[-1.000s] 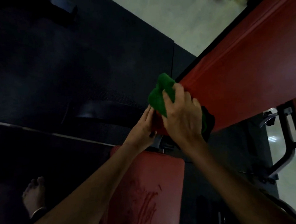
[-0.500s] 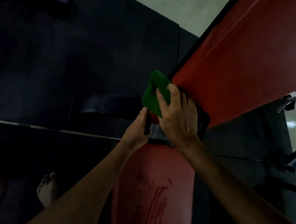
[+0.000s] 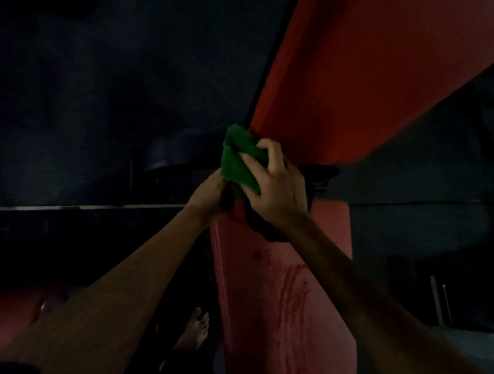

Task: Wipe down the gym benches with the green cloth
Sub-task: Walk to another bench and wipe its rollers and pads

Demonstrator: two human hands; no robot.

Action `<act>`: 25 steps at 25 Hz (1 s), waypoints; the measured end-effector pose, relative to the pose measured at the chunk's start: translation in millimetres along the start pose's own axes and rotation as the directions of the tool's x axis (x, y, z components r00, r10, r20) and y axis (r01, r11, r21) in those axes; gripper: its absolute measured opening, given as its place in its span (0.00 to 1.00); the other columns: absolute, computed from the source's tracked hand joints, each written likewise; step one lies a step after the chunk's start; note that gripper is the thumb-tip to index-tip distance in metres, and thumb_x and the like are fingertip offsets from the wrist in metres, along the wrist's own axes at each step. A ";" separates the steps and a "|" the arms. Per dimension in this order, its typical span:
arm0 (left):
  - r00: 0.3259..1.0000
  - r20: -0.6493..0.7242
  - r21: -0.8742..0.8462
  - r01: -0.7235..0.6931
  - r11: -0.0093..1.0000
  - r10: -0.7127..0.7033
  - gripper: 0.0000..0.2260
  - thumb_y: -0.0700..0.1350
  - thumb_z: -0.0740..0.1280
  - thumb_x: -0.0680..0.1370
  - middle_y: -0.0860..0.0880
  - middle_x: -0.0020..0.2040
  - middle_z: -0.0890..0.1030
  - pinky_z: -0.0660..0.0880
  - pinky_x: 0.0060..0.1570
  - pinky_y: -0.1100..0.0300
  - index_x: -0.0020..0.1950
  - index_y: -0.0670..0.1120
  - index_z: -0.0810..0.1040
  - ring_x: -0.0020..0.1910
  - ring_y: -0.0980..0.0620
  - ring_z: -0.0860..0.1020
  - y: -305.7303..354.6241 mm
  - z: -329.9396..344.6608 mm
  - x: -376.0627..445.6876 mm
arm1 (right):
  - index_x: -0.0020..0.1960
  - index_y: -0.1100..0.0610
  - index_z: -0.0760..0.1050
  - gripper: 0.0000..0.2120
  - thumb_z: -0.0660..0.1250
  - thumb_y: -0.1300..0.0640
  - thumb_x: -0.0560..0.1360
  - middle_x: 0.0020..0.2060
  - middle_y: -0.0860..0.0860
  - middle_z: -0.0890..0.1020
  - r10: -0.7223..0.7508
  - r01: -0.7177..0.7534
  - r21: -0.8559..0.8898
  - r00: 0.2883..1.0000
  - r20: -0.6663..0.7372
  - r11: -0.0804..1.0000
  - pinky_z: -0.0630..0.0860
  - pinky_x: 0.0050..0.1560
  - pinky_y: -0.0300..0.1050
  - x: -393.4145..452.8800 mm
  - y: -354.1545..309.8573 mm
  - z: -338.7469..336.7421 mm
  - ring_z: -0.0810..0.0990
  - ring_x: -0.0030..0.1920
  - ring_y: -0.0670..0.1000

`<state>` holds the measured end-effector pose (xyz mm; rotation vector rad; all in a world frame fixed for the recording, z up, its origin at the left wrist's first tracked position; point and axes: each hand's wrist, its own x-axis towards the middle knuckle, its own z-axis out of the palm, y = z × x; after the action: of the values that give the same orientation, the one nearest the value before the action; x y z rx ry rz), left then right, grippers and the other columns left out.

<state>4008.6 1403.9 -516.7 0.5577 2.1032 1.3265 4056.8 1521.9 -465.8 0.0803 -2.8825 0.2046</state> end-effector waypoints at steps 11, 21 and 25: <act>0.964 0.184 0.671 0.021 0.741 -0.194 0.28 0.49 0.52 0.82 0.51 0.77 0.38 0.44 0.74 0.44 0.77 0.46 0.40 0.75 0.49 0.35 -62.2 55.1 -64.6 | 0.77 0.45 0.48 0.28 0.52 0.42 0.80 0.76 0.55 0.52 0.548 -0.564 -0.172 0.609 0.574 0.808 0.58 0.67 0.57 -153.0 -29.4 35.4 0.59 0.70 0.61; 0.916 0.249 0.751 0.022 0.660 -0.314 0.31 0.55 0.48 0.82 0.50 0.75 0.30 0.40 0.70 0.35 0.75 0.45 0.32 0.73 0.49 0.29 -66.0 67.9 -63.6 | 0.76 0.50 0.54 0.27 0.55 0.43 0.79 0.74 0.58 0.56 0.869 -0.869 -0.239 0.332 0.366 0.432 0.57 0.67 0.59 -138.5 42.3 46.0 0.59 0.70 0.64; 0.926 0.222 0.805 0.002 0.593 -0.305 0.31 0.56 0.48 0.82 0.50 0.76 0.33 0.44 0.70 0.34 0.76 0.45 0.34 0.72 0.52 0.29 -65.8 63.2 -65.9 | 0.76 0.45 0.51 0.27 0.55 0.48 0.80 0.75 0.55 0.54 0.509 -0.566 -0.080 0.659 0.553 0.820 0.58 0.67 0.58 -133.5 4.0 49.1 0.59 0.70 0.62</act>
<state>4097.2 1377.4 -580.8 0.8542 2.2887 0.0660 4173.7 1523.6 -547.0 -0.8674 -3.3844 0.5111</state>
